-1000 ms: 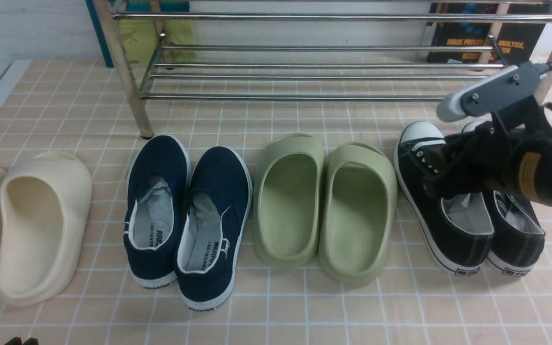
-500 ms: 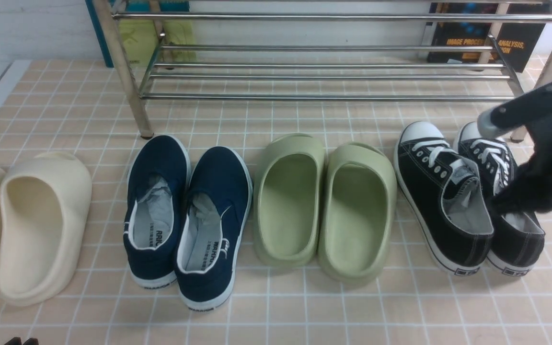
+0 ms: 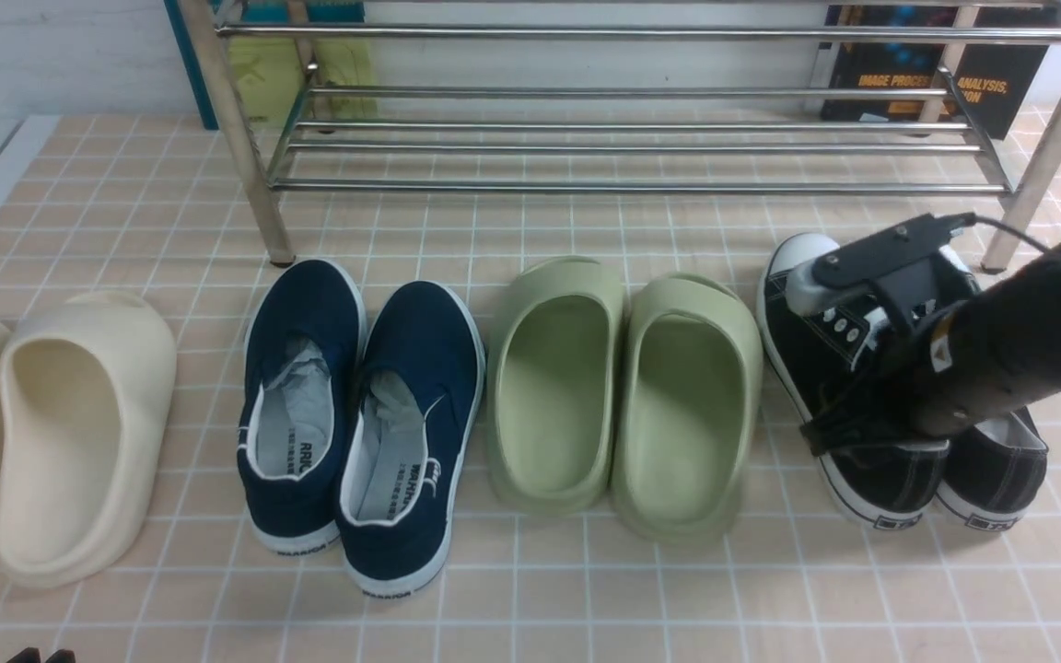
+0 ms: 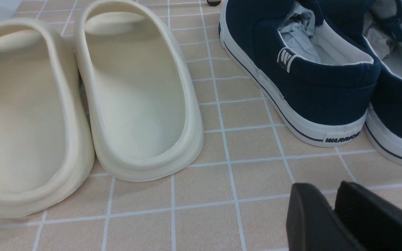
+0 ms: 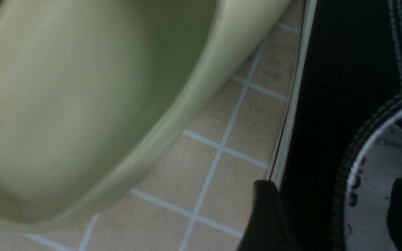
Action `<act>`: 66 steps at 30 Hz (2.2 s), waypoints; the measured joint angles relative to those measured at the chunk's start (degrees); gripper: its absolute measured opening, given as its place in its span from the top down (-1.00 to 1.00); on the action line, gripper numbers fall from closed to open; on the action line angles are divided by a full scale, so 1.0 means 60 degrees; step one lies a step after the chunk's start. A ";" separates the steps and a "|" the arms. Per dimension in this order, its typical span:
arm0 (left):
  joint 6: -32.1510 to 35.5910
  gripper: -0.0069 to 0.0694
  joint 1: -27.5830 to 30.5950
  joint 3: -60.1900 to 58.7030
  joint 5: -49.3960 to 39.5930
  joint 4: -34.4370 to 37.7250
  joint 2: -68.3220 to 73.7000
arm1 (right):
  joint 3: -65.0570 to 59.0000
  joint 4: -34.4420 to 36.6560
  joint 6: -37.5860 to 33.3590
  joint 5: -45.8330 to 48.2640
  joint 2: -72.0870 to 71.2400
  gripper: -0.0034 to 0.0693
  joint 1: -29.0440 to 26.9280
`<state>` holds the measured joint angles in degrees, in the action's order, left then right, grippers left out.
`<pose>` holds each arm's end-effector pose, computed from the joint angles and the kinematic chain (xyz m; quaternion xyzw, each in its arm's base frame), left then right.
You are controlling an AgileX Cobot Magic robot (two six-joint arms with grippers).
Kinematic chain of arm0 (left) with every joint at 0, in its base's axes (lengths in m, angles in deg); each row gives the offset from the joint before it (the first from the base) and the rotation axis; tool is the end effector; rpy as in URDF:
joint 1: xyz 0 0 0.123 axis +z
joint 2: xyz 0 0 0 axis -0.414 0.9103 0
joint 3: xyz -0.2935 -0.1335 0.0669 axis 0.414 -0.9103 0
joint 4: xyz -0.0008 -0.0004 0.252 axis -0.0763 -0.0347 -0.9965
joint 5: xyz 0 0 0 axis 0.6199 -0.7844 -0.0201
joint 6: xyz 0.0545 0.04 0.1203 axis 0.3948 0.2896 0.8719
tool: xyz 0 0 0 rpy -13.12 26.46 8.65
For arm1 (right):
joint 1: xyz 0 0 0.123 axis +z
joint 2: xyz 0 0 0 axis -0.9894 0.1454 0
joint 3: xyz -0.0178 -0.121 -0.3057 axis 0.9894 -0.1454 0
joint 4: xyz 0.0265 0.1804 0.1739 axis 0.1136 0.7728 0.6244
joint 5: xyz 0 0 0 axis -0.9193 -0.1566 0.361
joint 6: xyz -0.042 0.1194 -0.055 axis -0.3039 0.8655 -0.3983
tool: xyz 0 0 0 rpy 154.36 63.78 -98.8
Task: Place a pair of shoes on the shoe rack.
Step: Use the right arm to grab the shoe closest to it, then use the right arm to put a shoe into the shoe rack
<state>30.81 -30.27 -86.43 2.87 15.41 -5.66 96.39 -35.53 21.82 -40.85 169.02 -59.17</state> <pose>0.0524 -0.0067 0.1579 0.0616 0.8032 -0.0208 0.5921 0.3272 0.1261 0.2047 -0.1513 0.9541 0.0285 0.2568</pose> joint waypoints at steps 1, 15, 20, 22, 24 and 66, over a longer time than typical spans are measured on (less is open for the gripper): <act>0.0000 0.42 0.0000 0.0000 0.0000 0.0000 0.0000 | 0.0000 -0.0008 0.0168 -0.0105 0.0208 -0.33 0.0000; 0.0000 0.39 0.0000 0.0000 0.0000 0.0003 0.0000 | 0.0043 0.0075 0.0594 0.0004 -0.0356 0.91 -0.0006; 0.0000 0.38 0.0000 0.0000 0.0000 0.0003 0.0000 | 0.0545 0.0066 0.0594 0.0777 -0.0706 0.91 -0.0006; 0.0000 0.38 0.0000 0.0000 0.0000 0.0003 0.0000 | 0.0987 0.0066 0.0568 0.1093 -0.0718 0.91 -0.0006; 0.0000 0.37 0.0000 0.0000 0.0000 0.0003 0.0000 | 0.1595 -0.0012 0.0373 0.1274 -0.0653 0.91 -0.0006; 0.0000 0.29 0.0000 0.0002 0.0000 0.0003 0.0000 | 0.8815 -0.0650 -0.0919 0.1123 0.4902 0.46 -0.1386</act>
<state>30.81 -30.27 -86.42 2.87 15.43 -5.66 149.28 -39.43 16.31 -34.11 198.43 -67.49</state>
